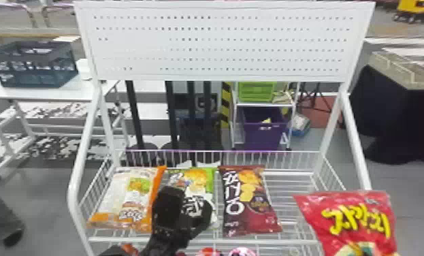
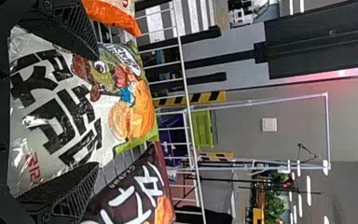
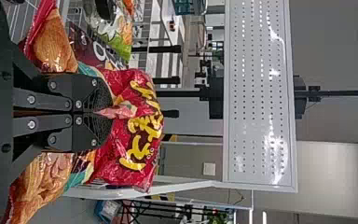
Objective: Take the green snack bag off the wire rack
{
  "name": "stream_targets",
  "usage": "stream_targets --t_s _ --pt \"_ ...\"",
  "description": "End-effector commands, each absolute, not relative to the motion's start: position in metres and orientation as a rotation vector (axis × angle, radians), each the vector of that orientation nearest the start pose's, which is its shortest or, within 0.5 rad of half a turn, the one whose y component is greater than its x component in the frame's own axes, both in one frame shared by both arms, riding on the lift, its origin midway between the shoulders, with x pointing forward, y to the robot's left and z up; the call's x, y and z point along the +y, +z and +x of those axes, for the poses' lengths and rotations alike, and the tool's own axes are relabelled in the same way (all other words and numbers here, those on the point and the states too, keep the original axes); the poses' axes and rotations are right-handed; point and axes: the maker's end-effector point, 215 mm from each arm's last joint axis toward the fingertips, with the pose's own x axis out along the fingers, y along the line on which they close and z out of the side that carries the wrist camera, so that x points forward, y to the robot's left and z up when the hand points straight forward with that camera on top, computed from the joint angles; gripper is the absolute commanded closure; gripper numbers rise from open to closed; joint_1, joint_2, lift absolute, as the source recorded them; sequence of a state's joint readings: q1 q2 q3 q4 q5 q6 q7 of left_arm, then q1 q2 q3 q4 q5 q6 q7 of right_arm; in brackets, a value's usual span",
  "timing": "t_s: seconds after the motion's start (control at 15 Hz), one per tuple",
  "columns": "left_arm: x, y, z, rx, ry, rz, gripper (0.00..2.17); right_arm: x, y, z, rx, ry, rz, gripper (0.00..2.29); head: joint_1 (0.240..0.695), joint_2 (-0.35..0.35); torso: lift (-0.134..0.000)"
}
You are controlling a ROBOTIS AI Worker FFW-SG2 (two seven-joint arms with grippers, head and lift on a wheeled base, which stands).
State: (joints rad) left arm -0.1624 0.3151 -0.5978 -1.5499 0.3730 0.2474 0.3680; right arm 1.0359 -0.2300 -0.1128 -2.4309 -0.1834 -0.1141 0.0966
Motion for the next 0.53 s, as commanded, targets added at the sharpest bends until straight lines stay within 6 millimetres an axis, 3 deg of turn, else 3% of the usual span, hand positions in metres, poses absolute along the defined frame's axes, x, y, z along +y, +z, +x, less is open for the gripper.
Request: stream_targets --t_s 0.0,0.07,0.2,0.33,0.47 --pt "0.100 -0.432 0.584 0.304 -0.182 0.114 0.22 -0.232 -0.286 0.310 0.060 0.201 -0.034 2.18 0.499 0.000 0.000" --pt "0.102 -0.432 0.585 0.304 -0.180 0.114 0.30 -0.232 -0.288 0.310 0.065 0.201 -0.034 2.18 0.499 0.000 0.000" --pt "0.107 -0.433 0.583 0.309 -0.165 0.108 1.00 -0.232 -0.288 0.311 0.065 0.201 -0.033 2.18 0.499 0.000 0.000" --pt "0.111 -0.441 0.579 0.340 -0.153 0.113 1.56 -0.231 -0.288 0.312 0.065 0.203 -0.033 2.18 0.499 0.000 0.000" --pt "0.113 -0.439 0.575 0.342 -0.155 0.104 1.73 -0.232 -0.288 0.313 0.063 0.202 -0.035 2.18 0.499 0.000 0.000"
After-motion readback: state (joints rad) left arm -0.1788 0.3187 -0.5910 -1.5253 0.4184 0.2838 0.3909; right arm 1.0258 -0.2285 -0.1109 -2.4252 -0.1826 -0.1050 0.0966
